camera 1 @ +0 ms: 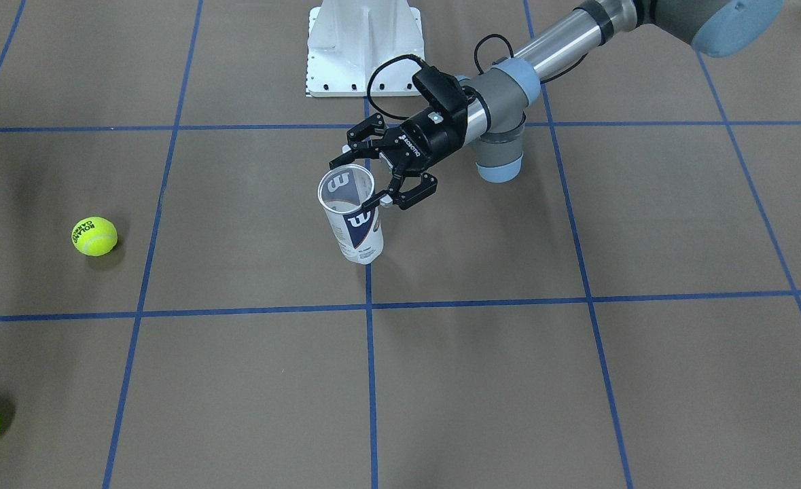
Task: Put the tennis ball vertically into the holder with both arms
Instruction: 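Stand the can upright with the left gripper, holding it by the rim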
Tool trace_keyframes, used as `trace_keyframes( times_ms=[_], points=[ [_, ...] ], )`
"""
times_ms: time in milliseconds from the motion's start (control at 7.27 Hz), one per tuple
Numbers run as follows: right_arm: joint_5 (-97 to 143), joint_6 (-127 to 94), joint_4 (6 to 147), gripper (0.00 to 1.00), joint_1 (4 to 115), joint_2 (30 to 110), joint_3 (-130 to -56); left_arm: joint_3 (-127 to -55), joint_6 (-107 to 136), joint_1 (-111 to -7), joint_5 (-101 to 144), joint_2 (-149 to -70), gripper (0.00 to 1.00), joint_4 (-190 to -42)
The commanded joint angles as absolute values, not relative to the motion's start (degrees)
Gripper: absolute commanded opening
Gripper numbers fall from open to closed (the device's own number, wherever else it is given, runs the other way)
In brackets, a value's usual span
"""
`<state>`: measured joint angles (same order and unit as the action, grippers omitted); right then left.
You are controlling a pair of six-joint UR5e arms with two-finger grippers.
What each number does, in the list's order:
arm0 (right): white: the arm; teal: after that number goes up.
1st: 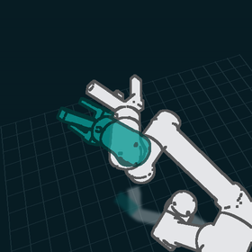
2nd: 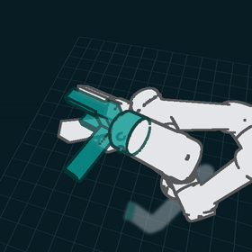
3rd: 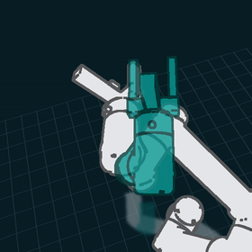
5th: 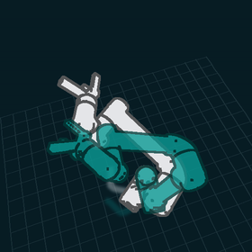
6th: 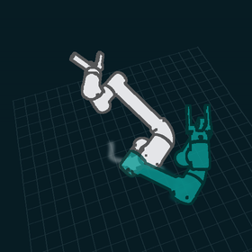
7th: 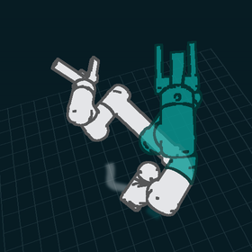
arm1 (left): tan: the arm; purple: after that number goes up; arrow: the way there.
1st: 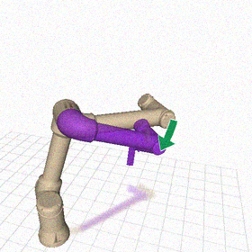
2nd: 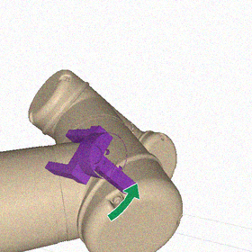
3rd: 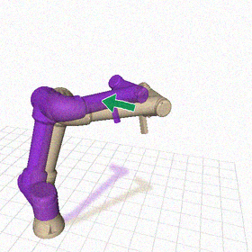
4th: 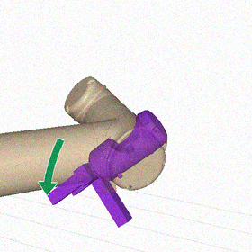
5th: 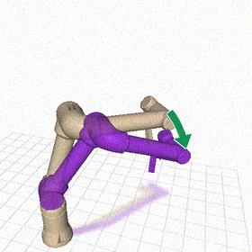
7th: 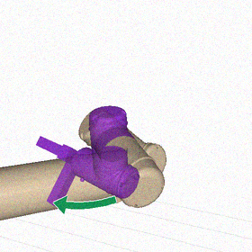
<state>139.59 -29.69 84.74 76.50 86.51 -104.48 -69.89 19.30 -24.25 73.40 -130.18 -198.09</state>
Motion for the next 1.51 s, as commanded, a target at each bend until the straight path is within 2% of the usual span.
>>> trace_keyframes(
  times_ms=[0, 1375],
  points=[
    [139.92, -36.07, 84.73, 0.99, 73.85, 84.3, -104.76, -66.73, 19.16, -21.8, 71.02, -130.17, 0.73, -204.49],
    [139.75, -39.64, 84.73, 0.99, 71.72, 83.67, -104.68, -66.18, 19.51, -21.36, 70.58, -129.46, 0.81, -206.72]
  ],
)
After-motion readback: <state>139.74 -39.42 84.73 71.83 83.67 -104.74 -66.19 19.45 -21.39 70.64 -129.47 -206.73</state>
